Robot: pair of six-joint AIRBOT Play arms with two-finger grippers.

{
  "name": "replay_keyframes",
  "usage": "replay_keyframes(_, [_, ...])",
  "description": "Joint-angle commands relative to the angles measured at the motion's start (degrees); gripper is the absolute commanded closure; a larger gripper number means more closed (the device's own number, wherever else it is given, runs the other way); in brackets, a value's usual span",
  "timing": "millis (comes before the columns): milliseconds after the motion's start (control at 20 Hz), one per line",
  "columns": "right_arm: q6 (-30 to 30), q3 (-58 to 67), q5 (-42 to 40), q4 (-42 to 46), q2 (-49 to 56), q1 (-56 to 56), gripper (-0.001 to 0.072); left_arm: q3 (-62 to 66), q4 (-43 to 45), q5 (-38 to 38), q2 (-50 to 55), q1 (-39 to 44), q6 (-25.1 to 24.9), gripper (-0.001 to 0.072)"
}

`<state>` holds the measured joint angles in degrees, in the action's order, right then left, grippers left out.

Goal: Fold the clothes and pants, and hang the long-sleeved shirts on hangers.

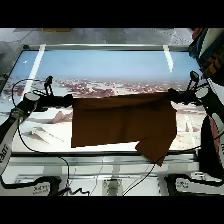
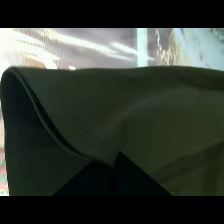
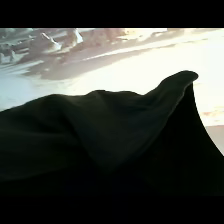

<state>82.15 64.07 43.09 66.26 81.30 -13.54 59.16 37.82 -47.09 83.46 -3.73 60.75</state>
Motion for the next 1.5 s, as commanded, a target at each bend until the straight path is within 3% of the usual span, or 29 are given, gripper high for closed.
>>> replay_keyframes(0, [2.14,-0.02,1.29,5.97,0.07,-0.02,0.0699,0.02,2.49,-1.18,0.26,2.19,2.49,0.0697])
replay_keyframes(100, [5.95,-0.02,1.95,8.41,0.04,-0.04,0.0698,0.04,2.49,-1.09,0.79,3.56,2.08,0.0693])
replay_keyframes(150, [5.90,-0.02,2.64,8.57,0.02,-0.02,0.0555,0.02,2.73,-1.18,0.96,3.85,2.05,0.0682])
replay_keyframes(200, [5.90,-0.02,3.58,8.61,-0.13,-0.02,0.0154,0.04,2.71,-1.22,0.94,3.98,1.86,0.0528])
replay_keyframes(250, [5.88,0.00,4.52,8.76,-0.42,-0.04,0.0026,0.04,2.71,-1.22,0.81,3.87,1.86,0.0086])
replay_keyframes(300, [5.88,0.07,5.84,9.25,-0.90,-0.04,0.0028,0.07,2.69,-1.64,0.57,3.43,1.99,0.0014])
replay_keyframes(350, [5.86,0.59,7.72,10.27,-1.44,-0.04,0.0029,0.11,2.91,-2.56,0.20,2.73,1.86,0.0009])
replay_keyframes(450, [5.88,2.71,12.98,14.43,-2.69,-0.04,0.0032,0.28,3.96,-6.08,-1.11,0.24,1.86,0.0011])
replay_keyframes(500, [5.88,4.26,16.70,17.62,-3.41,-0.04,0.0087,0.28,5.05,-8.61,-2.29,-1.60,1.86,0.0017])
replay_keyframes(550, [5.84,5.88,20.83,21.09,-4.20,-0.04,0.0261,0.28,6.84,-10.97,-3.65,-3.50,1.88,0.0058])
replay_keyframes(600, [5.38,7.50,25.20,24.72,-5.11,-0.13,0.0475,0.28,9.38,-13.73,-5.49,-5.73,1.86,0.0277])
replay_keyframes(650, [4.13,8.50,28.06,26.43,-6.32,-0.44,0.0696,0.26,11.56,-16.55,-7.43,-7.87,1.86,0.0604])
replay_keyframes(700, [2.60,9.07,30.32,27.43,-8.02,-1.33,0.0699,0.26,12.74,-18.99,-9.88,-10.21,1.51,0.0697])
replay_keyframes(850, [-3.21,8.94,36.11,26.64,-13.44,-5.68,0.0700,0.24,12.87,-21.14,-18.36,-15.12,-1.90,0.0697])
replay_keyframes(1000, [-14.60,4.50,43.12,20.33,-19.39,-14.32,0.0701,0.20,13.22,-21.11,-25.51,-17.11,-3.15,0.0696])
replay_keyframes(1100, [-20.37,-3.93,48.06,12.98,-23.58,-22.60,0.0701,0.20,13.75,-21.16,-27.69,-17.07,-3.13,0.0696])
replay_keyframes(1250, [-21.24,-21.00,48.33,1.20,-28.06,-32.70,0.0698,0.13,13.62,-21.14,-27.43,-17.03,-3.13,0.0696])
replay_keyframes(1300, [-21.22,-25.99,46.73,-0.68,-28.79,-34.18,0.0611,0.13,13.57,-21.16,-26.97,-17.03,-3.10,0.0696])
replay_keyframes(1350, [-21.18,-29.64,45.51,-1.36,-28.74,-34.75,0.0436,0.09,13.57,-21.16,-26.40,-17.03,-3.10,0.0696])
replay_keyframes(1400, [-21.14,-32.85,44.54,-1.75,-28.61,-34.80,0.0367,0.04,13.57,-21.16,-25.92,-17.03,-3.10,0.0696])
replay_keyframes(1450, [-21.14,-35.41,43.30,-2.80,-28.61,-34.80,0.0365,0.02,13.55,-21.16,-25.42,-17.03,-3.10,0.0696])
